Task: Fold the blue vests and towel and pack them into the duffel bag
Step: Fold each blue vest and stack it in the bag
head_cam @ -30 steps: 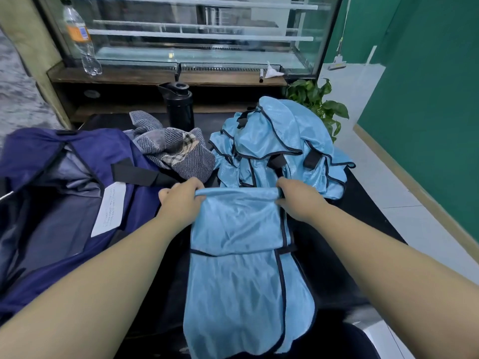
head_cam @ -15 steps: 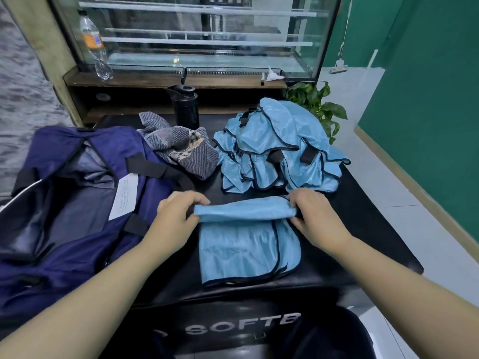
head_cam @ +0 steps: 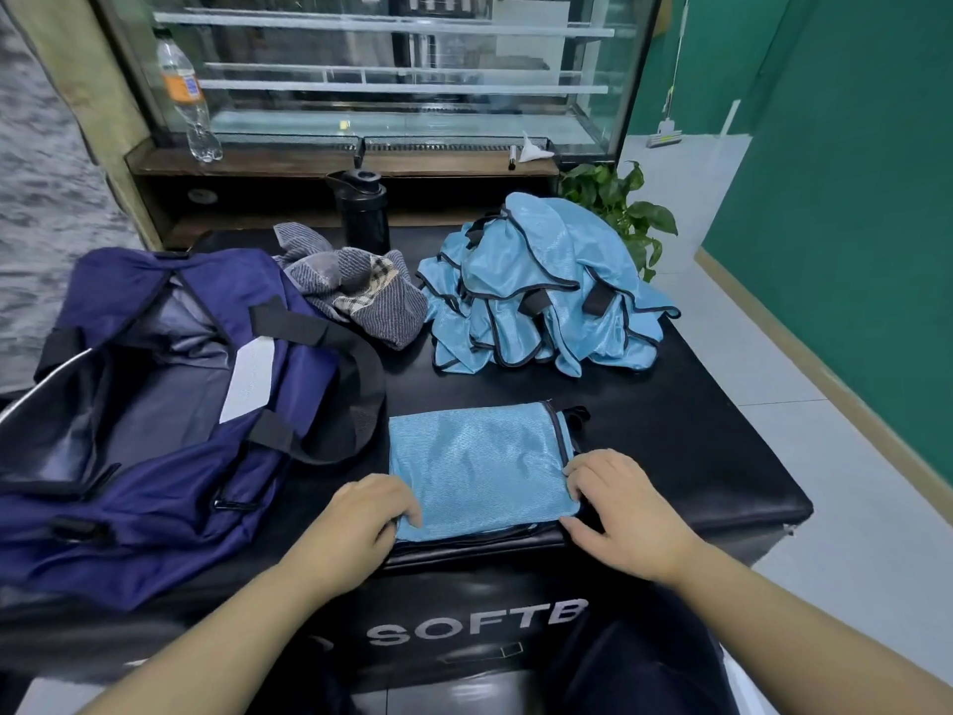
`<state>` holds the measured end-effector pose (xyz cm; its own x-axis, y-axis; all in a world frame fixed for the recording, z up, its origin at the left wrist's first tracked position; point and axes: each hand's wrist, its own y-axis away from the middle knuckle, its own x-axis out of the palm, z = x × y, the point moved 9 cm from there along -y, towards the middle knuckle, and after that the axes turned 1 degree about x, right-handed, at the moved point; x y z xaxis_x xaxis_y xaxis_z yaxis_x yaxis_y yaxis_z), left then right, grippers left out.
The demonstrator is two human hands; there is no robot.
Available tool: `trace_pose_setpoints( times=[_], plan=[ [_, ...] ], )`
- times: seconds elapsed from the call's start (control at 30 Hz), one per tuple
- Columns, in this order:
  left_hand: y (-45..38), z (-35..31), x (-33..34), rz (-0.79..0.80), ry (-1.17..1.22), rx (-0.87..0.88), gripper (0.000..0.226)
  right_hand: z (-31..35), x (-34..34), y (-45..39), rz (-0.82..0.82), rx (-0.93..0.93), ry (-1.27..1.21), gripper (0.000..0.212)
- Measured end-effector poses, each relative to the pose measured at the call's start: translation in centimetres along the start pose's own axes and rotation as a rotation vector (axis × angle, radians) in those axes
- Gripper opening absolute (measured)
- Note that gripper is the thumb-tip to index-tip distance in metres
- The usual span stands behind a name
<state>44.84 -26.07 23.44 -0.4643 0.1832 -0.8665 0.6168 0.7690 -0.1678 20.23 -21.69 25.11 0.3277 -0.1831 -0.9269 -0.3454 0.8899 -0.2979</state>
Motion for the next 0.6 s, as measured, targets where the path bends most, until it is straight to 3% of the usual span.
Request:
trace_pose_setpoints(
  times=[0.2, 0.37, 0.6],
  plan=[
    [-2.3, -0.7, -0.8, 0.006, -0.120, 0.035, 0.034, 1.8, -1.4, -1.9, -0.154, 0.067, -0.033, 0.018],
    [-6.2, -1.4, -0.6, 0.003, -0.131, -0.040, 0.026, 5.1, 2.2, -2.8, -0.022, -0.016, -0.125, 0.029],
    [-11.0, 2.3, 0.8, 0.292, -0.271, -0.309, 0.015, 5.4, 4.0, -2.1, 0.014, 0.015, -0.177, 0.034]
  ],
)
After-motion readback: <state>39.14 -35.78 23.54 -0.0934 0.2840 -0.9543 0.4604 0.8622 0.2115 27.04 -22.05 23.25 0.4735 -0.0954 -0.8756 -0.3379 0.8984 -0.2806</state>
